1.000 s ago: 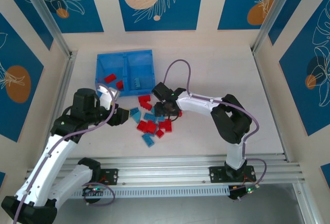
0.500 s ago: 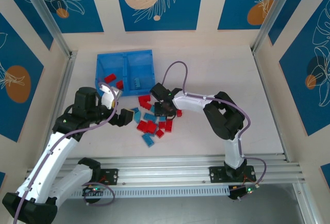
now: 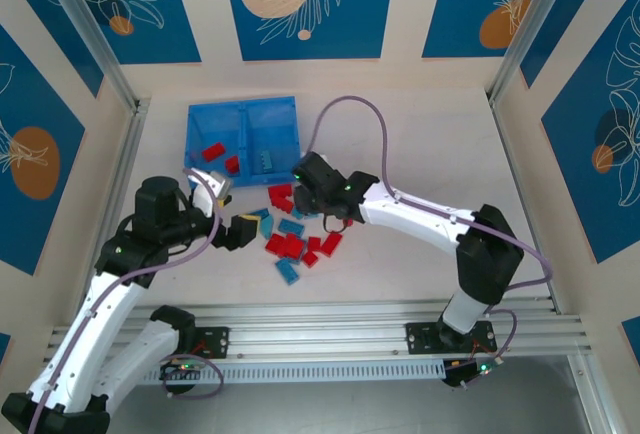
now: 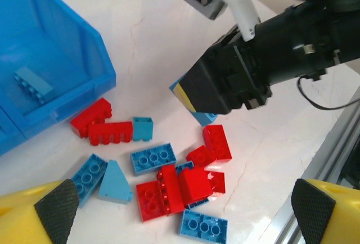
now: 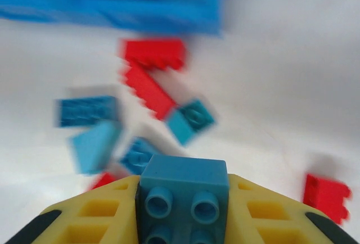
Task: Sort the legos into containers by color
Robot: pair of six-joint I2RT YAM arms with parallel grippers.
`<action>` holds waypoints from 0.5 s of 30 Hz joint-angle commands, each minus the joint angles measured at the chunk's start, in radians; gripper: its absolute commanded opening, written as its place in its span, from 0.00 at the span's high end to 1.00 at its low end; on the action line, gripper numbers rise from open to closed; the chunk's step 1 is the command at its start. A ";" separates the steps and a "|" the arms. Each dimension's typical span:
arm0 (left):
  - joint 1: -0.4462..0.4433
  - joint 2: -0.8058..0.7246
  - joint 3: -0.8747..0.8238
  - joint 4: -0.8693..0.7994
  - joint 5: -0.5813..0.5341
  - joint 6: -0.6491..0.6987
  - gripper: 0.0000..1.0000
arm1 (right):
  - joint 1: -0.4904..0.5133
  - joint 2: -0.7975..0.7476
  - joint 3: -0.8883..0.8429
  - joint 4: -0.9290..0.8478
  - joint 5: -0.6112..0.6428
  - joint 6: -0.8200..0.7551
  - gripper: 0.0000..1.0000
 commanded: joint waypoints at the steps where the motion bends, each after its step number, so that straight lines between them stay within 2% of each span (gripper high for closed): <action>1: -0.004 -0.027 -0.008 0.027 -0.058 0.018 0.00 | 0.025 0.065 0.107 0.112 0.055 -0.165 0.66; 4: 0.000 -0.029 0.004 -0.029 -0.300 -0.008 0.00 | 0.004 0.223 0.290 0.106 0.118 -0.224 0.66; 6: 0.003 -0.029 0.008 -0.045 -0.371 -0.021 0.00 | -0.022 0.347 0.431 0.085 0.171 -0.247 0.67; 10: 0.005 -0.021 0.006 -0.046 -0.362 -0.021 0.00 | -0.085 0.592 0.723 0.000 0.225 -0.273 0.67; 15: 0.011 -0.006 0.009 -0.039 -0.350 -0.017 0.00 | -0.131 0.827 1.012 -0.099 0.163 -0.287 0.67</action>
